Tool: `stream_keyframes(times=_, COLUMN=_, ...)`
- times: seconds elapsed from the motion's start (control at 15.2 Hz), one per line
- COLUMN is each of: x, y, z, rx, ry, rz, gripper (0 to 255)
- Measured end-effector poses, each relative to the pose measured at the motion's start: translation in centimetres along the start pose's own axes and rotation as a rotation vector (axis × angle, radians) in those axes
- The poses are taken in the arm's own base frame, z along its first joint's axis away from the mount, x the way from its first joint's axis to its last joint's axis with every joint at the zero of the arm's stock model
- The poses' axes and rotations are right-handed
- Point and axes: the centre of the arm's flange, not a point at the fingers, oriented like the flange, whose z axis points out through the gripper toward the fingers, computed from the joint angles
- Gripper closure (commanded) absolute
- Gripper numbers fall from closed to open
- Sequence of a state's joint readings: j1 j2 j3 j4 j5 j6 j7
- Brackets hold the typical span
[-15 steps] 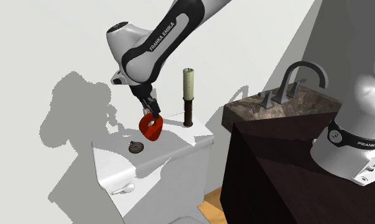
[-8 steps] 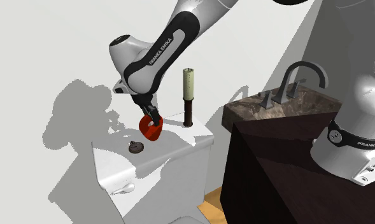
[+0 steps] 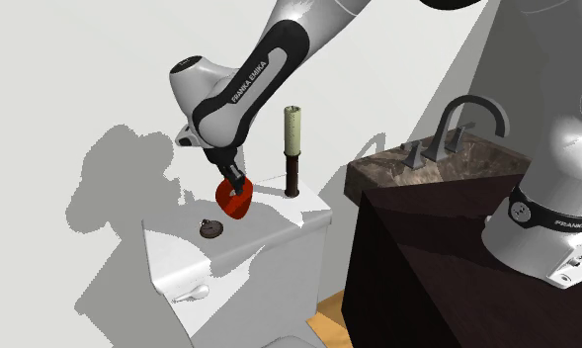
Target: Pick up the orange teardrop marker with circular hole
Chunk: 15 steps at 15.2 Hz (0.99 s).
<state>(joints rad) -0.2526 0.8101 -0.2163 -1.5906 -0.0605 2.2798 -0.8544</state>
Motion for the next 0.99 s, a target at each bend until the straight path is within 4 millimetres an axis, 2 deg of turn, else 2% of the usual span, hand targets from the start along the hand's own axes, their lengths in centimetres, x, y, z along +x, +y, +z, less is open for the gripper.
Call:
stream_keyframes(times=0.33, x=0.0, y=0.0, z=-0.5, rx=0.0, ry=0.0, rz=0.0, gripper=255)
stream_keyframes(times=0.99, x=-1.4, y=0.1, z=-5.5, rx=0.0, ry=0.0, rz=0.0, gripper=255)
